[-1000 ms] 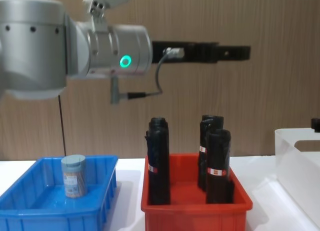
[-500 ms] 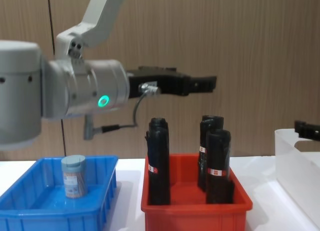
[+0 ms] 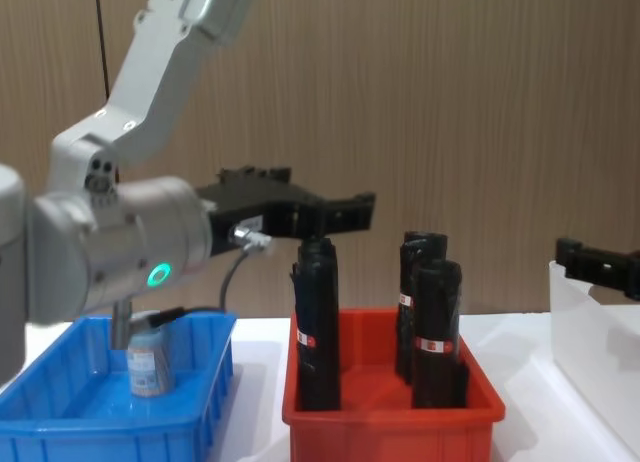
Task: Pick the cotton swabs from the blue box and place them into the white box.
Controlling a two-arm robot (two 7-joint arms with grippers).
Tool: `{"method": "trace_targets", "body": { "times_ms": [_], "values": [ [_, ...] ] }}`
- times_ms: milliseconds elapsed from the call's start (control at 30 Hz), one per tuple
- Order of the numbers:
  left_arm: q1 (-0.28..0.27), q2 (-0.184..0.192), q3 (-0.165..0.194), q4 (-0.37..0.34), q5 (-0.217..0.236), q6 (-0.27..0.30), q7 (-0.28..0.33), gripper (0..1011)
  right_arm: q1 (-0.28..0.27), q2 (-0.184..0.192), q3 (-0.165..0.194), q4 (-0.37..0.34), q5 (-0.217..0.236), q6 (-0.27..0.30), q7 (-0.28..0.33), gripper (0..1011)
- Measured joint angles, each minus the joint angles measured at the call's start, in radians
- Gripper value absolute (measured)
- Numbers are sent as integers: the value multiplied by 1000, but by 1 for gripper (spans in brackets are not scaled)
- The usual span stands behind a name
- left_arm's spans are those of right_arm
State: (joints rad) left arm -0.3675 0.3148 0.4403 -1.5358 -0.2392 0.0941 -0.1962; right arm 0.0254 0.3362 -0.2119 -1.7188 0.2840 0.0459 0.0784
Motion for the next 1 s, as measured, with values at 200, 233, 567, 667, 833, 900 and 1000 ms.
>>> {"method": "trace_targets", "body": {
  "times_ms": [200,233,567,667,833,900,1000],
  "values": [
    [63,32,7,-44,19,-40,90,1004,-33,2,-12,-39,3,-10,-10,1001],
    [71,36,8,-48,21,-44,99,1004,-36,2,-13,-44,4,-11,-11,1001],
    [127,65,14,-88,39,-78,179,1004,-40,1,-14,-48,4,-12,-12,1002],
    [130,67,15,-91,39,-80,184,1004,-40,1,-14,-48,4,-12,-12,1001],
    [131,67,15,-91,39,-81,185,1004,-40,1,-14,-48,4,-12,-12,1002],
    [130,67,15,-91,39,-81,185,1004,-40,1,-14,-48,4,-12,-12,1001],
    [130,67,14,-91,39,-81,185,1004,-40,1,-14,-48,4,-12,-12,1001]
  ]
}}
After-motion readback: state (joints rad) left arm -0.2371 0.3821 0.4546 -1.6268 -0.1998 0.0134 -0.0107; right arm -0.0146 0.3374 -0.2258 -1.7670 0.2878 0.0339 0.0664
